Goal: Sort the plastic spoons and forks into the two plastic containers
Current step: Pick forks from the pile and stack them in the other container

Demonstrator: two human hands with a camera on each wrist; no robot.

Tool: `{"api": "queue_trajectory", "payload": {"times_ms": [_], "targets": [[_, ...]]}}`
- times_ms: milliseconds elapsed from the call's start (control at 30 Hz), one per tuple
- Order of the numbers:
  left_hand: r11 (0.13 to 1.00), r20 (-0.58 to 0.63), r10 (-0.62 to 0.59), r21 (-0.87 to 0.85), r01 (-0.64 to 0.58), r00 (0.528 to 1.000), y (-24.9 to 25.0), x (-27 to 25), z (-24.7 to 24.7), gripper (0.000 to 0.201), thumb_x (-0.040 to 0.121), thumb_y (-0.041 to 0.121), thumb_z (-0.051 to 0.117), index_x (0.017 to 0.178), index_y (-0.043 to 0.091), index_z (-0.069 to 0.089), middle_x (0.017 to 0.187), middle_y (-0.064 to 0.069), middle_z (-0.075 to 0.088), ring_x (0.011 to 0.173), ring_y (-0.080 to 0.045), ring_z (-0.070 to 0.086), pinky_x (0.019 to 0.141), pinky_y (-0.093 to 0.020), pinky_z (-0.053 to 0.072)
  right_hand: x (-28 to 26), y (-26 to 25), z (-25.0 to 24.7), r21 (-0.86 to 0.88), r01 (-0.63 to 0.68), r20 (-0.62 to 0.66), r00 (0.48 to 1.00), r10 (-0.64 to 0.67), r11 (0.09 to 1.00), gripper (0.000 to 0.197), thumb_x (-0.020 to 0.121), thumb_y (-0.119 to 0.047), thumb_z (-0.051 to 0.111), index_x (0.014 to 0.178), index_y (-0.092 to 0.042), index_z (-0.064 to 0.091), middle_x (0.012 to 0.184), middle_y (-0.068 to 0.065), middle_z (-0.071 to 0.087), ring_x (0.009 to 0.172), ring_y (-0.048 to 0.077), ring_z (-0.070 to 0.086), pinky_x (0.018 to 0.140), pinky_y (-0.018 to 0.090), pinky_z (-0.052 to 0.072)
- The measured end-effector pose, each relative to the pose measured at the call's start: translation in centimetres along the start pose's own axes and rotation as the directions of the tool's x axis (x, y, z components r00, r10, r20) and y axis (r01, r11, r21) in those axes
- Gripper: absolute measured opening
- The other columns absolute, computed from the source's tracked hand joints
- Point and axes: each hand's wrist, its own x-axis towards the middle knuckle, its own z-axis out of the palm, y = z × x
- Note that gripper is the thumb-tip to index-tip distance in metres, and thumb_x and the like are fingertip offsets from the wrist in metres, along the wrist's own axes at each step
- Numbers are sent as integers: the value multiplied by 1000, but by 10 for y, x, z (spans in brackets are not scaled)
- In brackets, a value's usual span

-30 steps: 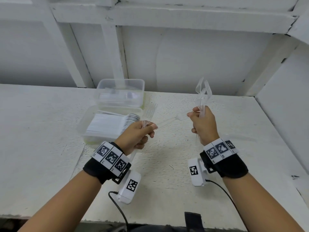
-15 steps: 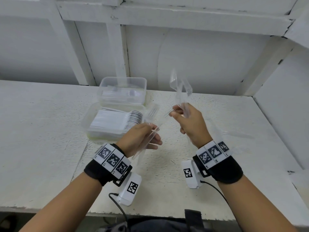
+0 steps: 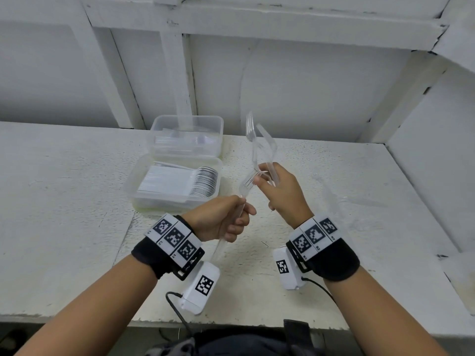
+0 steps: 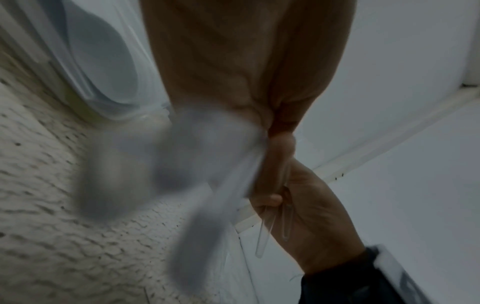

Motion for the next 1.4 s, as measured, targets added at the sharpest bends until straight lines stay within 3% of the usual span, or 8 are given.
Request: {"api": "queue_trajectory", "payload": {"times_ms": [200,433,600,800,1033,1167,1267,1400], "targets": [[994,94,93,-69,-87,991,1,-2,-6,21,92,24,38,81,8,47,53,2,47,44,-8,45,42,-17,38,1,1,-3,26,-21,11,1000,21,999,8,93,-24,55,100,-27,53,95,-2,61,64,0,49,38,16,37],[950,-279,245,-120,-287,929,-1,8,1,23,100,15,35,84,10,51,56,1,49,43,-7,41,41,-17,34,-8,8,7,64,-117,-46,992,120,991,22,95,-43,41,104,-23,38,72,-4,45,53,7,38,49,22,31],[930,-417,269,-122,-346,868,2,13,11,13,98,15,43,93,11,54,69,-1,46,48,-8,39,42,-18,32,-17,9,20,118,-131,-24,991,135,984,11,99,-32,38,94,-23,35,72,-5,41,55,7,37,51,22,30],[934,-380,323,-20,-357,866,-5,18,18,20,97,25,47,94,7,54,85,-5,56,49,-9,41,44,-19,33,-24,5,28,124,-118,-32,992,123,985,12,96,-29,47,93,-18,45,73,-2,51,53,10,46,46,24,40],[892,-363,318,-199,-406,876,-4,15,11,26,97,20,47,76,7,57,59,-5,53,44,-11,43,40,-18,33,-29,2,26,219,-144,114,986,121,965,15,97,-24,47,99,-9,51,66,-1,54,49,8,49,43,23,41],[885,-442,305,-195,-422,844,-3,16,6,22,98,19,45,78,10,51,68,0,51,44,-7,43,40,-17,33,-30,4,23,195,-128,86,990,113,972,14,100,-24,40,89,-20,48,73,-2,61,63,9,59,54,25,49],[896,-440,337,-122,-427,833,-4,14,3,27,100,22,40,78,12,50,70,-1,57,57,-10,51,47,-18,40,-28,6,20,143,-110,20,994,108,984,18,101,-27,36,86,-25,46,80,-3,63,77,11,62,66,28,51],[880,-431,331,-179,-439,839,-5,13,0,26,100,24,38,86,7,51,73,-4,69,77,-19,64,82,-37,51,-28,4,17,143,-94,7,996,94,985,19,101,-25,35,86,-25,46,82,-6,60,77,9,61,67,29,51]]}}
